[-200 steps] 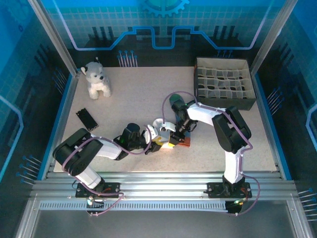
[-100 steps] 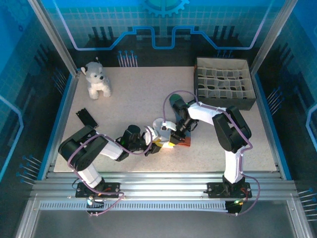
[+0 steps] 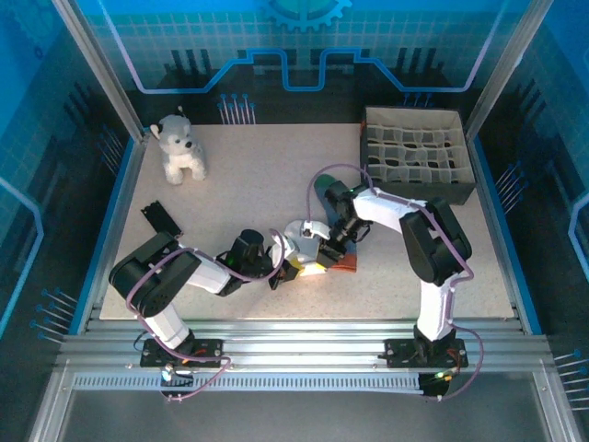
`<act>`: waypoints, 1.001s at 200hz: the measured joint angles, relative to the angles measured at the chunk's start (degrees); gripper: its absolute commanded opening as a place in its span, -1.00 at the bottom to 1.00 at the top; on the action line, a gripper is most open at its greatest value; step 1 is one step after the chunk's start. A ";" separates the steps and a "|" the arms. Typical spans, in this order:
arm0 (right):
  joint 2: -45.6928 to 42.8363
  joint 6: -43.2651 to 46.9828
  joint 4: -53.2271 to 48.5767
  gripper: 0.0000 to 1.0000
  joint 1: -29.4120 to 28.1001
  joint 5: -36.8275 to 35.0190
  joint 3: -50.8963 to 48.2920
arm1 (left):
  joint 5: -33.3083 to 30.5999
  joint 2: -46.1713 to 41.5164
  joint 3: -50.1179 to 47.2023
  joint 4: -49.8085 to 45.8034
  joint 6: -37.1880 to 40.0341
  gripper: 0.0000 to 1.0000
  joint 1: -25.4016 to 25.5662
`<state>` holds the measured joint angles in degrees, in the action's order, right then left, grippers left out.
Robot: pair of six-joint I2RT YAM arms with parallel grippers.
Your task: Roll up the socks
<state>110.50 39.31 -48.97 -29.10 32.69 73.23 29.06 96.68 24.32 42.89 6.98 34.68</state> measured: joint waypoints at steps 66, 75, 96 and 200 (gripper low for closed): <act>-15.50 -15.65 14.64 -0.11 2.56 3.23 -12.35 | 3.45 0.00 9.16 -17.51 -5.16 -1.00 -1.99; -17.70 -18.99 17.77 -0.11 2.56 2.62 -15.19 | 3.91 0.00 10.84 -20.72 -5.46 -1.00 -2.34; -22.12 -28.00 25.22 -0.09 2.56 0.66 -21.66 | 4.68 0.24 14.12 -26.88 -5.62 -1.00 -3.02; -18.51 -51.06 37.07 -0.16 -3.30 -13.18 -26.38 | 5.75 3.89 20.72 -38.64 -6.71 -1.00 -3.52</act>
<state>91.98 -11.75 -11.90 -32.40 19.51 46.85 34.81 100.57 45.04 4.25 0.27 31.16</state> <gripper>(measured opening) 0.426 0.040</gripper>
